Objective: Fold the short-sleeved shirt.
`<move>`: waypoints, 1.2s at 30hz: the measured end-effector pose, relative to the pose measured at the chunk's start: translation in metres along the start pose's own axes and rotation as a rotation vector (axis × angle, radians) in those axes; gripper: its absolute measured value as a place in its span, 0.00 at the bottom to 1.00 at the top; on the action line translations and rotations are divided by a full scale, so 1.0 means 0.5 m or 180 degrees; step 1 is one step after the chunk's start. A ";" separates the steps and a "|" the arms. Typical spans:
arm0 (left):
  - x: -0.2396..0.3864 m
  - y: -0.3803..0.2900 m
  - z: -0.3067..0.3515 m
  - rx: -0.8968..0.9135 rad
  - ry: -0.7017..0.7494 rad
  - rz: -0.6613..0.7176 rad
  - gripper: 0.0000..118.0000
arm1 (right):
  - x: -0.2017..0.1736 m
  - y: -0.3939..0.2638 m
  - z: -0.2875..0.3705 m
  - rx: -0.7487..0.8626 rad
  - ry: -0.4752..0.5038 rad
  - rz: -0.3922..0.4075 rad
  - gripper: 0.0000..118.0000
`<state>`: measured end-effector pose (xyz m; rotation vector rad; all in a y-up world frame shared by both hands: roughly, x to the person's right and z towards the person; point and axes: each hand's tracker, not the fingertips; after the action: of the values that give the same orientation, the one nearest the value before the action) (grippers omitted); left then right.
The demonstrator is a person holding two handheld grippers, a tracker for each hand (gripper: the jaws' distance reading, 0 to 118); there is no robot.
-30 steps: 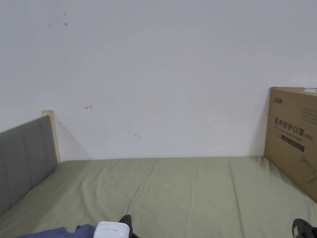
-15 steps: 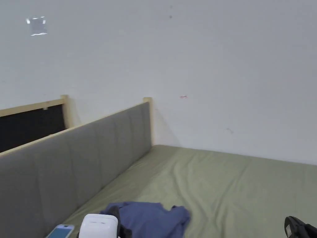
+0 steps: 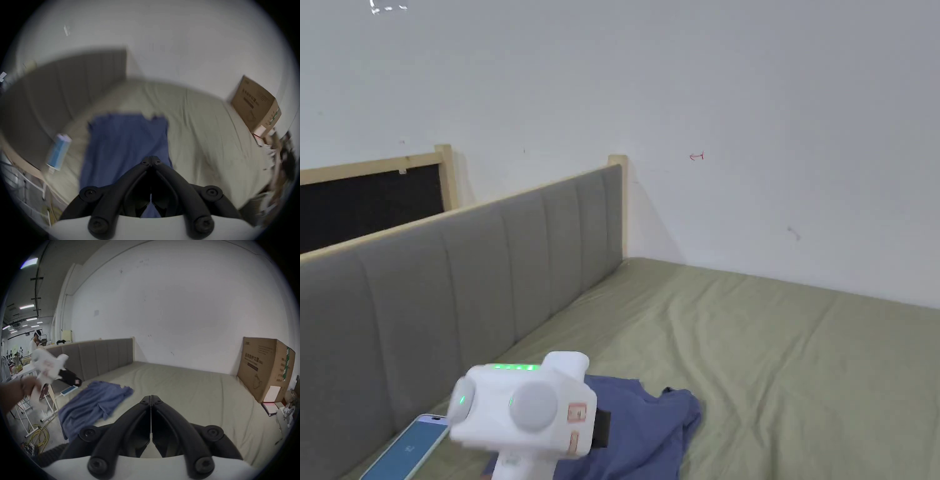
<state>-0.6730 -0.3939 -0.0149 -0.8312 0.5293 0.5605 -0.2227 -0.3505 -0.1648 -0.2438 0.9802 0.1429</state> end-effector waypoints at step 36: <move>0.045 0.011 0.089 0.1345 0.0177 -0.0470 0.01 | 0.215 -0.084 0.053 -0.0406 -0.0055 -0.1390 0.00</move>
<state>-0.6505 -0.3500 -0.0069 -0.4786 0.6057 0.2748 -0.1325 -0.3826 -0.2346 -0.5660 0.8810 -0.1921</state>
